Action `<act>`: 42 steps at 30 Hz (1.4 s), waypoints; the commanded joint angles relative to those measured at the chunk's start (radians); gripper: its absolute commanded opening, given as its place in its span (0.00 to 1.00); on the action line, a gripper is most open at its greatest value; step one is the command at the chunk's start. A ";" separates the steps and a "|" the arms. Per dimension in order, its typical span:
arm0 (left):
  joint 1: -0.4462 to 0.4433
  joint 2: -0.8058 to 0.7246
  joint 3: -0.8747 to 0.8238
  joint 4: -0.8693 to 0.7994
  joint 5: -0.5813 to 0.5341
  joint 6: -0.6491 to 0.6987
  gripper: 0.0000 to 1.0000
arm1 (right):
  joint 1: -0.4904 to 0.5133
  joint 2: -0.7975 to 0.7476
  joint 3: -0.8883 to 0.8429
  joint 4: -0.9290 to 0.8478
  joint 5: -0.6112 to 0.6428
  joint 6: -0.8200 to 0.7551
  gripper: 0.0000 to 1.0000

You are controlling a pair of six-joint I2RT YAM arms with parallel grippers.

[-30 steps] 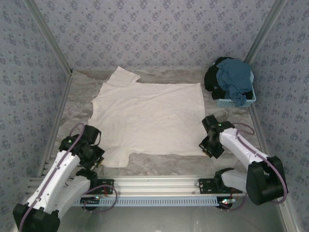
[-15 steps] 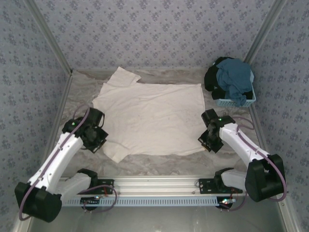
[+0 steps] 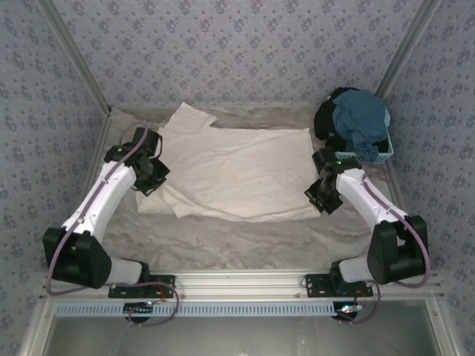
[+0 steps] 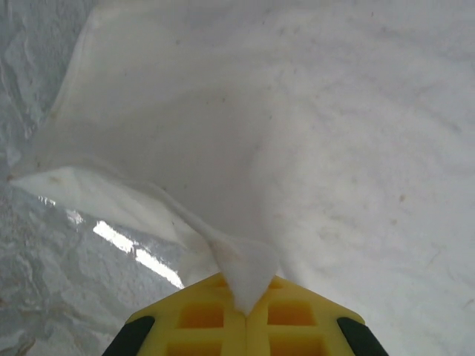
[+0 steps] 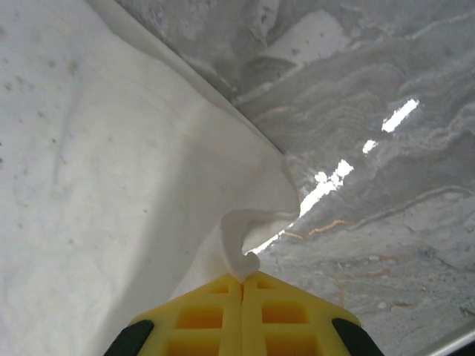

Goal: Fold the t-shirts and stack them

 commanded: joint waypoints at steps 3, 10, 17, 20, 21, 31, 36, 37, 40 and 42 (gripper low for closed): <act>0.034 0.068 0.075 0.040 -0.037 0.100 0.00 | -0.026 0.066 0.053 0.017 0.048 0.000 0.00; 0.064 0.156 0.135 0.060 -0.058 0.152 0.00 | -0.052 0.154 0.122 0.048 0.065 -0.004 0.00; 0.089 0.203 0.154 0.085 -0.064 0.174 0.00 | -0.060 0.252 0.210 0.071 0.069 -0.021 0.00; 0.097 0.224 0.157 0.099 -0.061 0.184 0.00 | -0.060 0.298 0.260 0.074 0.067 -0.027 0.00; 0.099 0.233 0.159 0.106 -0.059 0.187 0.00 | -0.060 0.314 0.271 0.074 0.067 -0.030 0.00; 0.113 0.325 0.194 0.129 -0.043 0.221 0.00 | -0.059 0.400 0.325 0.076 0.079 -0.033 0.00; 0.122 0.335 0.232 0.103 -0.076 0.221 0.00 | -0.060 0.402 0.336 0.068 0.095 -0.031 0.00; 0.122 0.334 0.244 0.091 -0.089 0.220 0.00 | -0.060 0.400 0.340 0.067 0.096 -0.032 0.00; 0.123 0.336 0.274 0.078 -0.111 0.228 0.00 | -0.062 0.403 0.356 0.059 0.106 -0.032 0.00; 0.126 0.342 0.291 0.078 -0.111 0.232 0.00 | -0.065 0.410 0.366 0.056 0.109 -0.033 0.00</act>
